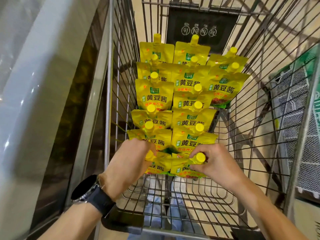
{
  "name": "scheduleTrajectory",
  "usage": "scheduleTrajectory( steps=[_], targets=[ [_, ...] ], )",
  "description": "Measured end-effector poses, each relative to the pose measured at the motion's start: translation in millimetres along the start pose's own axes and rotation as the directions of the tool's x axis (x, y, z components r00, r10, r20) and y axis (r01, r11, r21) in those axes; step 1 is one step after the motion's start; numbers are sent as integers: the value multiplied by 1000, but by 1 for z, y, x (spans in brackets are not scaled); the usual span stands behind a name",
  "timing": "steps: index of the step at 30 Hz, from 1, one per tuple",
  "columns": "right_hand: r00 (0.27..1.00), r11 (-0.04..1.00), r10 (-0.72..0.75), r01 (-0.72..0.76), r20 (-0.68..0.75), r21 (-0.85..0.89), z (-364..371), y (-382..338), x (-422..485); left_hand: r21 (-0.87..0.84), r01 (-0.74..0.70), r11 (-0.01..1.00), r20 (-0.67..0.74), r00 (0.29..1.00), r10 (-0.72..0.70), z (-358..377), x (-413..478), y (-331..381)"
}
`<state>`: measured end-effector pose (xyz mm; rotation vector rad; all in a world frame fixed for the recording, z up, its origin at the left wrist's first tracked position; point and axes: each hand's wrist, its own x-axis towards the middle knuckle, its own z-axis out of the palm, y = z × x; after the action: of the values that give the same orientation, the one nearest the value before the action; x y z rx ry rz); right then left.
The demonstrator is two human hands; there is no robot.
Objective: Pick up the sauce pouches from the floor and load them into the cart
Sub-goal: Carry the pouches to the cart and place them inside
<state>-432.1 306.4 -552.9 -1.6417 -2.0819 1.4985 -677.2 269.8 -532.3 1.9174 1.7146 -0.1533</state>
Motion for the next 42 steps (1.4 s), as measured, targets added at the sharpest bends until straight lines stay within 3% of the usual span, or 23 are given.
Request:
scheduleTrajectory(
  steps=[2, 3, 4, 6, 7, 10, 12, 14, 19, 25, 28, 32, 36, 42],
  targets=[
    [1000, 979, -8, 2, 28, 204, -6, -9, 1, -164, -10, 986, -56, 998, 0, -2, 1, 0],
    [998, 956, -10, 27, -61, 292, -10, -13, 1, -261, -16, 965, -135, 991, -20, -4, 2, 2],
    [973, 949, -34, 102, -226, 298, -16, -17, 2, -298, -38, 954, -263, 964, -43, -7, 5, 2],
    [875, 982, -118, 174, -470, 76, -28, -16, 11, -215, -46, 976, -454, 889, -58, -16, 16, 2],
    [872, 989, -142, 143, -468, -34, -31, -10, 18, -155, -18, 988, -455, 889, -56, -19, 21, -1],
    [987, 982, -18, -13, -162, -186, -36, 5, 43, -1, 75, 997, -194, 978, -74, -22, 35, -3],
    [999, 978, -34, 27, -33, -207, -34, 7, 54, 115, 131, 985, -61, 990, -125, -26, 44, 1],
    [998, 977, -62, 66, 25, -204, -37, 8, 59, 195, 134, 972, -26, 991, -131, -34, 50, 3],
    [989, 989, -46, 65, 138, -130, -49, 15, 65, 79, 164, 983, -95, 983, -156, -36, 57, -7],
    [999, 997, 18, -14, 43, -78, -38, 6, 58, 164, 185, 969, -112, 979, -168, -25, 54, 3],
    [996, 990, 23, -35, -87, -138, -40, -4, 35, 154, 182, 971, -155, 975, -158, -37, 43, 14],
    [968, 948, 33, -109, -248, -300, -48, -34, -8, 92, 58, 994, -207, 978, -38, -65, 22, 48],
    [941, 844, 74, -235, -329, -482, -61, -80, -60, 239, -65, 969, -139, 985, 100, -99, 1, 90],
    [830, 789, 194, -449, -523, -420, -92, -135, -158, 456, -248, 855, -53, 951, 304, -159, -44, 149]
  ],
)
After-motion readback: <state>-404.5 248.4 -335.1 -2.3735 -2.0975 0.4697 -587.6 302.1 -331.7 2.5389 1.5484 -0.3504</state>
